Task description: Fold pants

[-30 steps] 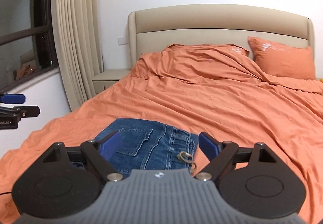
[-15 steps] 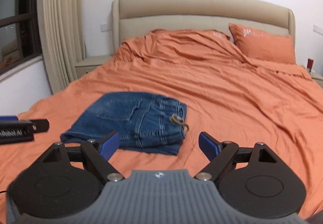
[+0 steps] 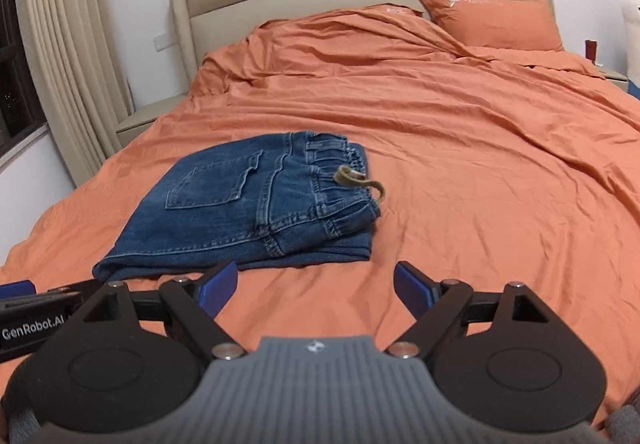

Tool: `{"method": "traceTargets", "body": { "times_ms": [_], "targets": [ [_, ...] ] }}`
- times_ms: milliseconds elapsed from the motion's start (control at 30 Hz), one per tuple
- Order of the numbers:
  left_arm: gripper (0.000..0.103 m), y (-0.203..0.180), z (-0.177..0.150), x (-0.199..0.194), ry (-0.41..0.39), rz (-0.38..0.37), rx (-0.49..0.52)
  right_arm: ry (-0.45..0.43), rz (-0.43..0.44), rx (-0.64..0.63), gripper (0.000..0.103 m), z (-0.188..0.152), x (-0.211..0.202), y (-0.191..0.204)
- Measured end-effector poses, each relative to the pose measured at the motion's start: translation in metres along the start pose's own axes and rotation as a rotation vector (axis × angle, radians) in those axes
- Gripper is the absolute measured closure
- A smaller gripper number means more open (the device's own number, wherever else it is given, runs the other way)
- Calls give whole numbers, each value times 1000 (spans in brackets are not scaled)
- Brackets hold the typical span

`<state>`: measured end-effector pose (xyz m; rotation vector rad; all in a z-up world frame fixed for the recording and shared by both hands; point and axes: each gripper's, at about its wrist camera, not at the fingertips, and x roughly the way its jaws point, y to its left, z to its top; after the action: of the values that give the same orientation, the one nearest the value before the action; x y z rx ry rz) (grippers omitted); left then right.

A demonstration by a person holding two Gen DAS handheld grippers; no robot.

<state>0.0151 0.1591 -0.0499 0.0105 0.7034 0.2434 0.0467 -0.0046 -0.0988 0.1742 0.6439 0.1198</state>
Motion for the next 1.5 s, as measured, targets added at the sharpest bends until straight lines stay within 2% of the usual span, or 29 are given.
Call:
{"method": "traceTargets", "body": {
  "times_ms": [1500],
  "targets": [
    [7,0,3,-3,3,-12,-3,-32,15,-93,21,2,-15,6]
  ]
}}
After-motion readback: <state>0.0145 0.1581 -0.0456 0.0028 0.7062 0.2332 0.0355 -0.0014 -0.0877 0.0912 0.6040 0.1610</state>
